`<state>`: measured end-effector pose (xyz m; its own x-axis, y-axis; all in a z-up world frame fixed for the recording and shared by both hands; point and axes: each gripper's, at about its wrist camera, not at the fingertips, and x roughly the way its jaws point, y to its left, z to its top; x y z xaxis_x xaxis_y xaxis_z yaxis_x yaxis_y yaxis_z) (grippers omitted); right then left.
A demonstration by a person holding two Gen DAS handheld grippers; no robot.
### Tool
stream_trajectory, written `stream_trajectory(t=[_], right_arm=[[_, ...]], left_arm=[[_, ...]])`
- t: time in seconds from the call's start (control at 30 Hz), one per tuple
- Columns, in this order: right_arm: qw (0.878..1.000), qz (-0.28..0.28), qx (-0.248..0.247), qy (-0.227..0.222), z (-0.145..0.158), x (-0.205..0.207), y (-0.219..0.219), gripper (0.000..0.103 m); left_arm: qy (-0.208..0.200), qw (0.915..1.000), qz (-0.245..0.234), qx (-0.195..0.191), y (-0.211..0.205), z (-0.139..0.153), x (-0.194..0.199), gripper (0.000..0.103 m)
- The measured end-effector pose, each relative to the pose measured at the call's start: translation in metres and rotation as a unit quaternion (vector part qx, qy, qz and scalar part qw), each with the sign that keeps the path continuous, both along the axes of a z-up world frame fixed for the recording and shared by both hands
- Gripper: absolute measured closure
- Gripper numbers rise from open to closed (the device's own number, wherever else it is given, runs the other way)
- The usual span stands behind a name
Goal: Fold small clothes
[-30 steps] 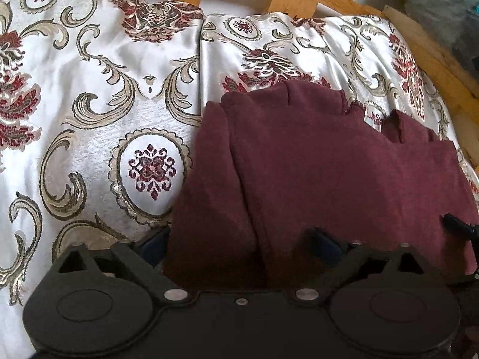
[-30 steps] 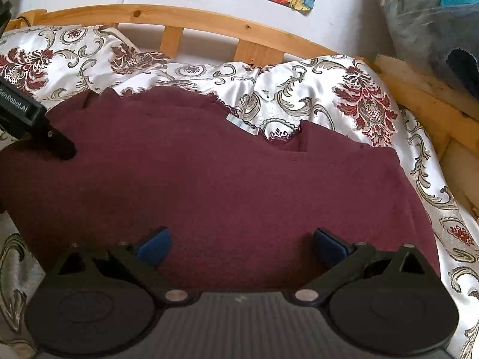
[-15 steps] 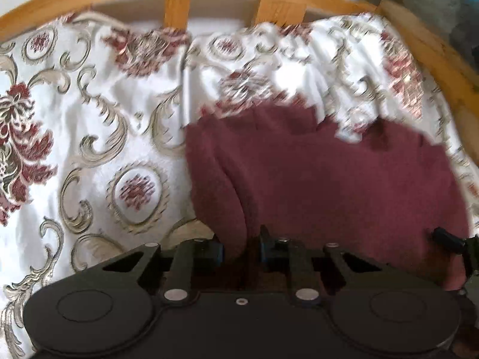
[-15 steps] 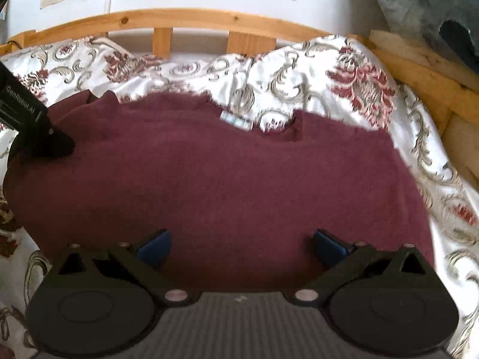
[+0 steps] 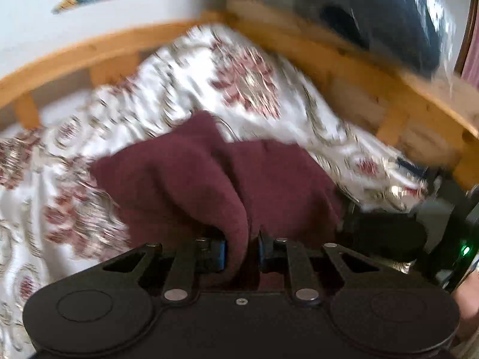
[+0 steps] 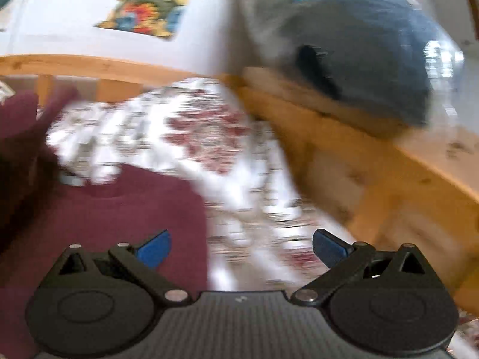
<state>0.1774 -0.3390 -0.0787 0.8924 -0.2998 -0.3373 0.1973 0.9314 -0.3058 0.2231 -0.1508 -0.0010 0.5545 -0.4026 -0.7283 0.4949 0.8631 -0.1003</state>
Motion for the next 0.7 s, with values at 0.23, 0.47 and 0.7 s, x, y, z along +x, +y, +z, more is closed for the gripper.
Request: stream_trajectory(t=[0.23,0.47,0.7], right_arm=[[0.998,-0.05,-0.034,0.004,-0.006,0.013,-0.027,0.0],[0.999,-0.045,-0.022,-0.016,0.0,0.006,-0.027,0.0],[0.997,-0.009,0.045,-0.056,0.008,-0.003,-0.03,0.0]], left_arm=[[0.029,0.9987,-0.009,0.04,-0.04,-0.018,-0.003,0.073],[0.016,0.9997,-0.001,-0.02,-0.029,0.014,-0.02,0.024],[-0.066,0.9978,-0.003,-0.003,-0.006,0.023,-0.05,0.006]])
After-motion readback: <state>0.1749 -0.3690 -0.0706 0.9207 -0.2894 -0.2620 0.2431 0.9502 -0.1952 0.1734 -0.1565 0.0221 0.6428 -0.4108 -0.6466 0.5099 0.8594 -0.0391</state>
